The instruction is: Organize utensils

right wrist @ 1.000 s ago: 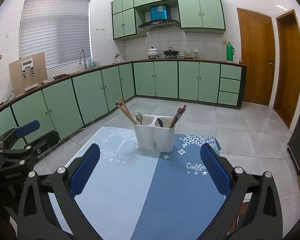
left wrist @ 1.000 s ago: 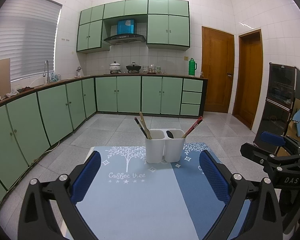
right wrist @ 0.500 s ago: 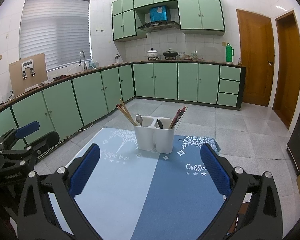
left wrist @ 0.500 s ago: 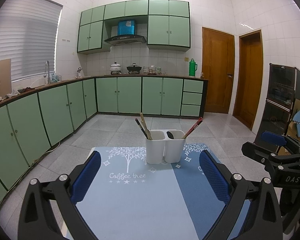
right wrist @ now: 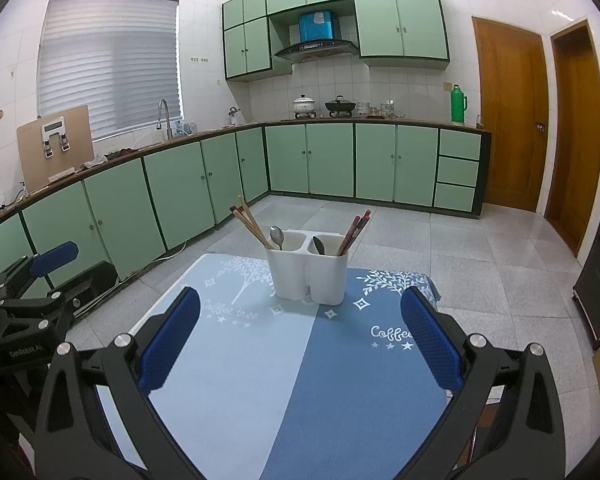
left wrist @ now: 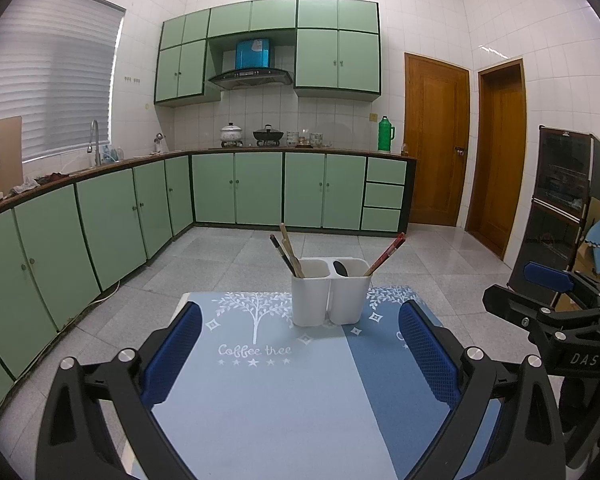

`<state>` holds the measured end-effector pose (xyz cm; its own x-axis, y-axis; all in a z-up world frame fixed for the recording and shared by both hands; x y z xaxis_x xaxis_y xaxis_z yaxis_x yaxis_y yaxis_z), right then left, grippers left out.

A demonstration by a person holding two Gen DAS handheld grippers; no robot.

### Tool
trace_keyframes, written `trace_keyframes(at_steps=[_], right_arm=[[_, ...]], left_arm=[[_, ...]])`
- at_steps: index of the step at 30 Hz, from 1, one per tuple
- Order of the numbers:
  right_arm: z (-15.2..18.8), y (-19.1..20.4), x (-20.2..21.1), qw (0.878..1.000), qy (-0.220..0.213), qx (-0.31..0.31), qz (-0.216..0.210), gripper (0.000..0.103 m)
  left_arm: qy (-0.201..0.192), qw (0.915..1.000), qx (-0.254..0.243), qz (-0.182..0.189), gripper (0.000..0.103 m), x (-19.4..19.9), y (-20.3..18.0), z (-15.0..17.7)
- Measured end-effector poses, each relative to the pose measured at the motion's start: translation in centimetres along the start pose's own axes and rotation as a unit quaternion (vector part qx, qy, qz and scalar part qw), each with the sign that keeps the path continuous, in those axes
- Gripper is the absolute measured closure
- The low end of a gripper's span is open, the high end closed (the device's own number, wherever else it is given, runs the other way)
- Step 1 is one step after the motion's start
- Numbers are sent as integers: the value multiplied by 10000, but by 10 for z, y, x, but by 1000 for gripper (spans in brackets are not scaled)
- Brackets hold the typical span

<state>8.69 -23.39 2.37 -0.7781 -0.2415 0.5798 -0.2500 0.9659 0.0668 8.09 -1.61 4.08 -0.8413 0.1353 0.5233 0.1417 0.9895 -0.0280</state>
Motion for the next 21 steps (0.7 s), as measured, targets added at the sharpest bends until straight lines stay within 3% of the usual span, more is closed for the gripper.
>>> trace_keyframes(at_steps=[21], right_arm=[[1,-3,-3,10000,14,-16,48,6]], left_arm=[[58,10000,1,-37,6,-4,-5,-2]])
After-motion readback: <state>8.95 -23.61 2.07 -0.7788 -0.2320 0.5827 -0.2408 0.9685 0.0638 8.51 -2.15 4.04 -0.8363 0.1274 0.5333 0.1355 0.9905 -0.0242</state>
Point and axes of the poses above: each gripper's, at about its wrist camera, not at the fingertips, and x roughly against the way its jaws point, y to its left, z to its underside, the point moved 1 cm from there along -x, roughly the way its jaws point, and after that the axes turned 10 degrees about y, right-handed, at the moved point
